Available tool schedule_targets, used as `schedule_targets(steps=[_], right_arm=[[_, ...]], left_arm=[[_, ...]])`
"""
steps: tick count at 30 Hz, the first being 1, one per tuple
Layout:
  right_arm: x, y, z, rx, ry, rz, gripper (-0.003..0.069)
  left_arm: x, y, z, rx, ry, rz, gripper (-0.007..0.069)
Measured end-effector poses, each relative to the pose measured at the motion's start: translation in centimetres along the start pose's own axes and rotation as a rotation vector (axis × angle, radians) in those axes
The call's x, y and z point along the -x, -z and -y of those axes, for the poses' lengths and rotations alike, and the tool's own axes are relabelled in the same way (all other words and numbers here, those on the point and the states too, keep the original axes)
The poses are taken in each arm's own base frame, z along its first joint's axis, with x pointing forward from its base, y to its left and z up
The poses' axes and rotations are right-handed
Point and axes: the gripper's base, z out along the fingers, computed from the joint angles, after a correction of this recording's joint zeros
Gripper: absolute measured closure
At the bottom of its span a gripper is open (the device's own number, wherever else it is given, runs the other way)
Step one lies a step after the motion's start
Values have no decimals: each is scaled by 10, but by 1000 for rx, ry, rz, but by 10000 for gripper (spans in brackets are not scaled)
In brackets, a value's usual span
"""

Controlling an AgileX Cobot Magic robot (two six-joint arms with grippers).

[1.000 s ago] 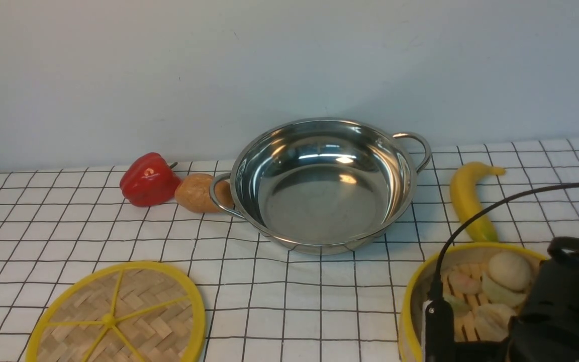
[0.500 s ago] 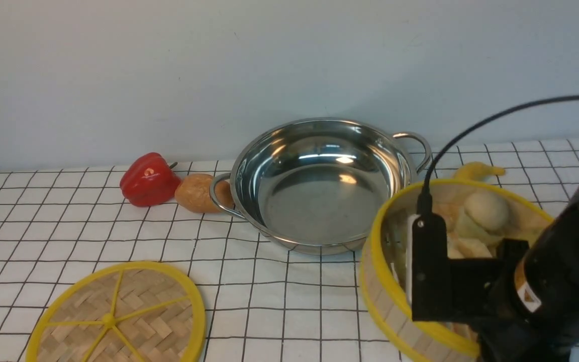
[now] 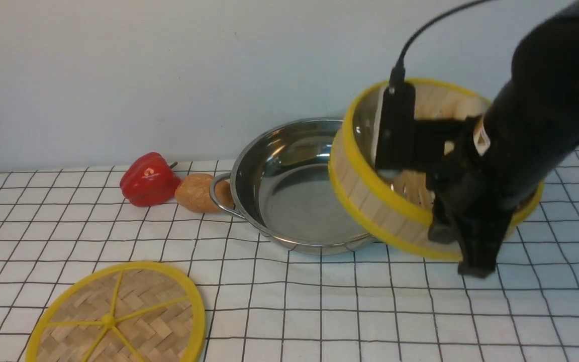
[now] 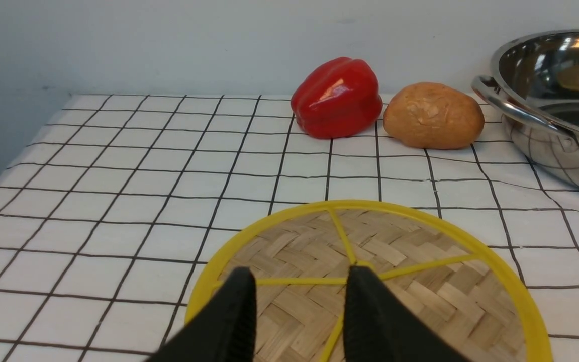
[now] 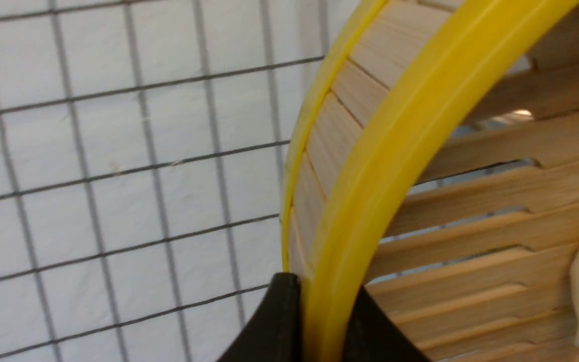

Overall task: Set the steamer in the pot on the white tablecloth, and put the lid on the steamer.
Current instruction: 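Place the bamboo steamer basket of food into the steel pot with the right gripper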

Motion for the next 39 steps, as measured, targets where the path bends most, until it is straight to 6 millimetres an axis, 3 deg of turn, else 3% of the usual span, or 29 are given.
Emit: schedule_targets(steps=[4, 8, 12, 17, 26, 39], right_arm=[[22, 4, 25, -38, 1, 57, 573], [46, -9, 37, -9, 18, 104, 573], [67, -45, 45, 49, 39, 102, 573], [80, -73, 51, 85, 70, 86, 573], [92, -98, 58, 88, 119, 88, 573], [91, -139, 56, 128, 179, 22, 573]], left_arm=[[0, 0, 0, 0, 0, 0, 382], [0, 0, 0, 0, 0, 0, 382], [0, 0, 0, 0, 0, 0, 382], [0, 0, 0, 0, 0, 0, 382], [0, 0, 0, 0, 0, 0, 382], [0, 0, 0, 0, 0, 0, 382]])
